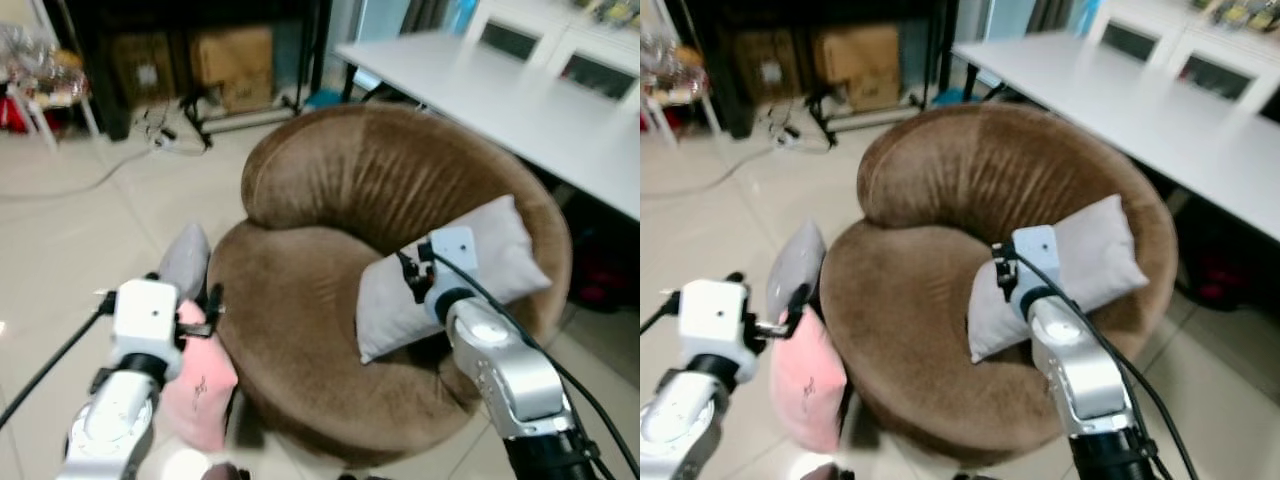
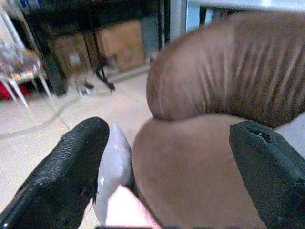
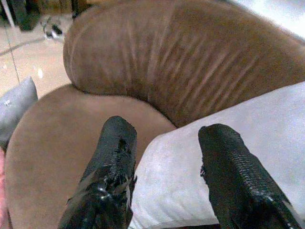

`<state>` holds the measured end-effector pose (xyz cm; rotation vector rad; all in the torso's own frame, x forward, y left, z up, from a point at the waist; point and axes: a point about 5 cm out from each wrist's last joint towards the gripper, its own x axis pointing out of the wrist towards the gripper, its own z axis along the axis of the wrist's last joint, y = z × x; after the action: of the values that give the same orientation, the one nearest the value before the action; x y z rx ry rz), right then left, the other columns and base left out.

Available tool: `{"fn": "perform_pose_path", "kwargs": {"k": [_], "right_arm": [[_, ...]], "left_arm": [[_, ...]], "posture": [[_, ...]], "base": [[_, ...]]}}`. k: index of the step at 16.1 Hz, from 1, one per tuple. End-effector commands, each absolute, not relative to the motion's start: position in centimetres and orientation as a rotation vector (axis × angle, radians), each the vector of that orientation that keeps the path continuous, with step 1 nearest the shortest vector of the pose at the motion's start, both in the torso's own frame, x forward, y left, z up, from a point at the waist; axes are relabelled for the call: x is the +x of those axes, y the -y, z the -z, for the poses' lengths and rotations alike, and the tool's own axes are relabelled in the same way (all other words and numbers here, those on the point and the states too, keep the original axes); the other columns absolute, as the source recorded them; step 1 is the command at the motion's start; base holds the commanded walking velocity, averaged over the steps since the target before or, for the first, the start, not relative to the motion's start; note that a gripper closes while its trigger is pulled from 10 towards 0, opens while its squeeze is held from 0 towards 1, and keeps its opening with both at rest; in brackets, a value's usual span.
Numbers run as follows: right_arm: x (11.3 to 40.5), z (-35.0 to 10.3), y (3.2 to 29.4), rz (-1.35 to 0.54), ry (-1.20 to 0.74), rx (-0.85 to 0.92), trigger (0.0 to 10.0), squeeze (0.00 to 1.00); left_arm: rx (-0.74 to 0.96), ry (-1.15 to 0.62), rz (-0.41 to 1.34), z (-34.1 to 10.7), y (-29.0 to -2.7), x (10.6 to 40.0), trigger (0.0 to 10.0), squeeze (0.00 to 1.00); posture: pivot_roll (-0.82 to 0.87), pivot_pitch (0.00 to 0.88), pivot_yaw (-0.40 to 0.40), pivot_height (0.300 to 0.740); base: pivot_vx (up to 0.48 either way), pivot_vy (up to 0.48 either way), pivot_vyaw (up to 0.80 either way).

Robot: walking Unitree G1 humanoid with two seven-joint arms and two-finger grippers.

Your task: Move the pillow to the sofa from floor

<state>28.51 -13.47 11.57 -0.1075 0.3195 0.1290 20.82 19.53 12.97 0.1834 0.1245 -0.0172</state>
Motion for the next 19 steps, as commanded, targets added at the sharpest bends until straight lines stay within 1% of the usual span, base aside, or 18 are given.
{"fn": "perform_pose_path", "kwargs": {"k": [1,4,6,9,12,14,17,19], "right_arm": [[29.0,-12.0,13.9,-0.123,-0.317,-0.117,10.0,0.00],[29.1,-12.0,13.6,-0.135,-0.315,-0.131,10.0,0.00],[29.2,-12.4,14.2,-0.120,-0.301,-0.135,10.0,0.00],[29.4,-12.8,14.3,-0.138,-0.297,-0.136,10.0,0.00],[29.6,-12.7,14.1,-0.165,-0.305,-0.094,10.0,0.00],[29.8,-13.2,13.3,-0.232,-0.279,-0.098,10.0,0.00],[29.6,-13.1,13.0,-0.277,-0.290,-0.115,10.0,0.00],[29.2,-13.0,13.7,-0.263,-0.294,-0.141,10.0,0.00]], "left_arm": [[0.174,-0.120,0.012,-13.2,-19.3,20.6,10.0,0.00],[0.163,-0.113,-0.028,-13.3,-20.0,20.5,10.0,0.00],[0.155,-0.101,-0.021,-13.4,-19.8,21.5,10.0,0.00],[0.119,-0.079,-0.048,-13.9,-19.8,21.4,10.0,0.00],[0.133,-0.107,-0.055,-13.1,-19.7,20.7,10.0,0.00],[0.139,-0.101,-0.087,-13.3,-20.1,20.7,10.0,0.00],[0.140,-0.102,-0.105,-13.0,-20.2,20.5,10.0,0.00],[0.142,-0.097,-0.076,-12.8,-19.7,21.3,10.0,0.00]], "posture": [[0.06,0.000,-0.109,0.740],[0.04,0.000,-0.097,0.740],[0.02,0.000,-0.083,0.740],[0.03,0.000,-0.099,0.740],[0.05,0.000,-0.124,0.740],[0.05,0.000,-0.145,0.740],[0.03,0.000,-0.139,0.740],[0.00,0.000,-0.131,0.740]], "base": [[0.000,0.000,0.00],[0.000,0.000,0.00],[0.000,0.000,0.00],[0.000,0.000,0.00],[0.000,0.316,0.00],[0.000,0.343,0.00],[0.000,0.339,0.00],[0.000,0.341,0.00]]}}
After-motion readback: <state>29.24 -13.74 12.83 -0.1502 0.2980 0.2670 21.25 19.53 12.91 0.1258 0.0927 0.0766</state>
